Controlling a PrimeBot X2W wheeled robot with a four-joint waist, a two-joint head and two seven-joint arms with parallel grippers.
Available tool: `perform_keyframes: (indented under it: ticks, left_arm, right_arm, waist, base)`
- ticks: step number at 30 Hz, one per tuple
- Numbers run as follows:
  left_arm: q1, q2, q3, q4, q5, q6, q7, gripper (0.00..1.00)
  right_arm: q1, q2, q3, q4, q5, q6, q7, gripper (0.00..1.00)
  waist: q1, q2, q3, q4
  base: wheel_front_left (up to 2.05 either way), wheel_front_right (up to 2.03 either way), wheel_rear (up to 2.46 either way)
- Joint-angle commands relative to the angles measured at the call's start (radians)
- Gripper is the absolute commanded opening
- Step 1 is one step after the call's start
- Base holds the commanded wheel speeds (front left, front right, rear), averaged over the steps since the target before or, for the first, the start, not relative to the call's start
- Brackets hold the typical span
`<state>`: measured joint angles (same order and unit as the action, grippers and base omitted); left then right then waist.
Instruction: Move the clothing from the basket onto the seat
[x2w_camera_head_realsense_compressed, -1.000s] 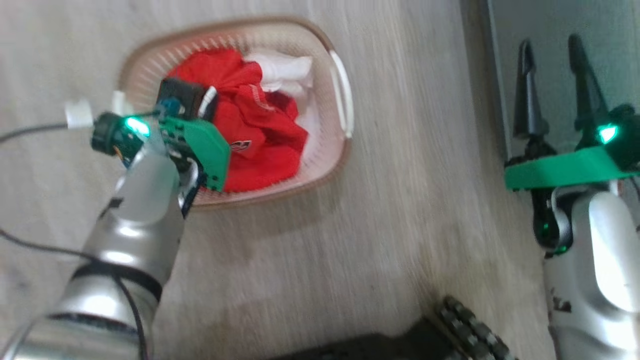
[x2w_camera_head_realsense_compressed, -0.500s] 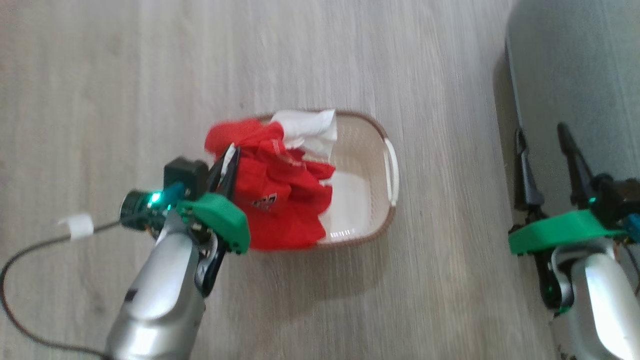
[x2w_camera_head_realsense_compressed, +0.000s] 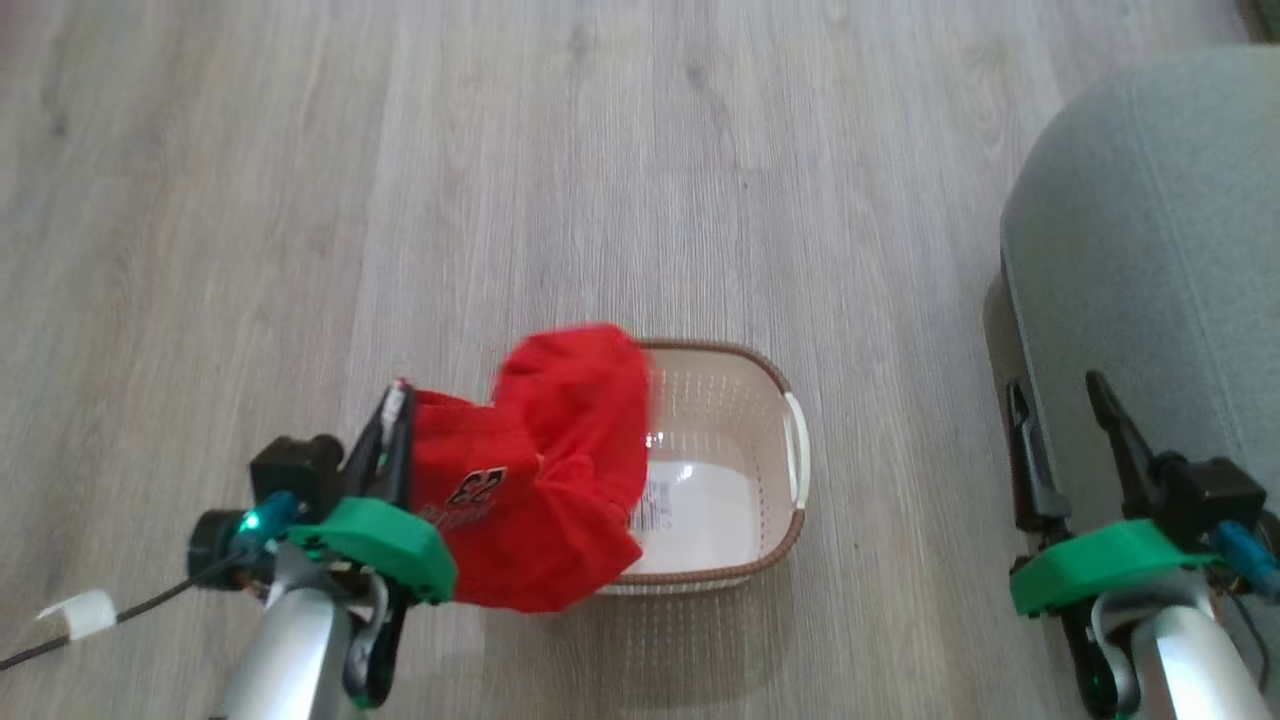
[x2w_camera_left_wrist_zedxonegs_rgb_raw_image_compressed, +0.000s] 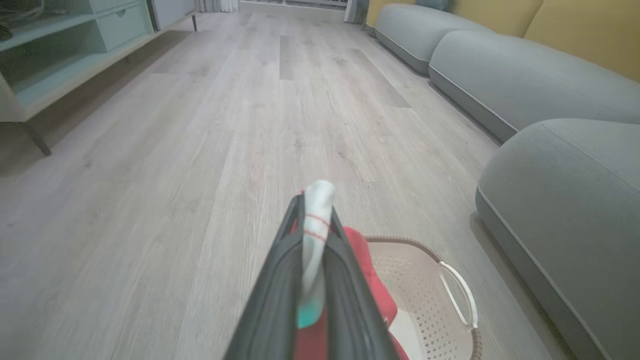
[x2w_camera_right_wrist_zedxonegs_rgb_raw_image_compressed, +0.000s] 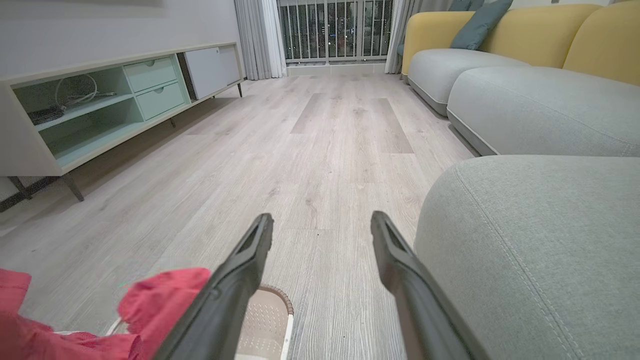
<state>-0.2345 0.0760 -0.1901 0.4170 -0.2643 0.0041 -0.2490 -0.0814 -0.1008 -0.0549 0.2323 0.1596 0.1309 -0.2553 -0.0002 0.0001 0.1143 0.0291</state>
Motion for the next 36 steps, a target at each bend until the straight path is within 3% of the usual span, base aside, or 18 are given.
perform_keyframes:
  ticks: [1, 27, 32, 36]
  left_arm:
    - [-0.022, 0.030, 0.042, -0.044, -0.008, 0.007, -0.012, 0.00]
    - [0.022, 0.055, 0.029, -0.128, -0.024, 0.035, 0.022, 0.00]
    - [0.017, 0.058, 0.016, -0.139, -0.025, 0.028, 0.032, 0.00]
    - [-0.005, 0.053, -0.012, -0.155, -0.023, 0.011, 0.045, 0.00]
  right_arm:
    - [-0.009, -0.020, 0.025, -0.027, 0.000, 0.000, -0.006, 1.00]
    - [0.004, -0.028, 0.065, -0.012, -0.002, 0.000, -0.006, 1.00]
    - [-0.023, -0.049, 0.166, -0.004, 0.007, 0.000, -0.006, 1.00]
    - [-0.070, -0.084, 0.342, 0.012, 0.054, 0.000, -0.006, 1.00]
  waist:
    - [0.0002, -0.0001, -0.015, 0.002]
    - [0.0002, -0.0001, -0.058, 0.002]
    - [0.0002, -0.0001, -0.068, -0.001]
    - [0.0002, -0.0001, -0.076, 0.001]
  base:
    - [0.00, 0.00, 0.00]
    - [0.00, 0.00, 0.00]
    - [0.00, 0.00, 0.00]
    - [0.00, 0.00, 0.00]
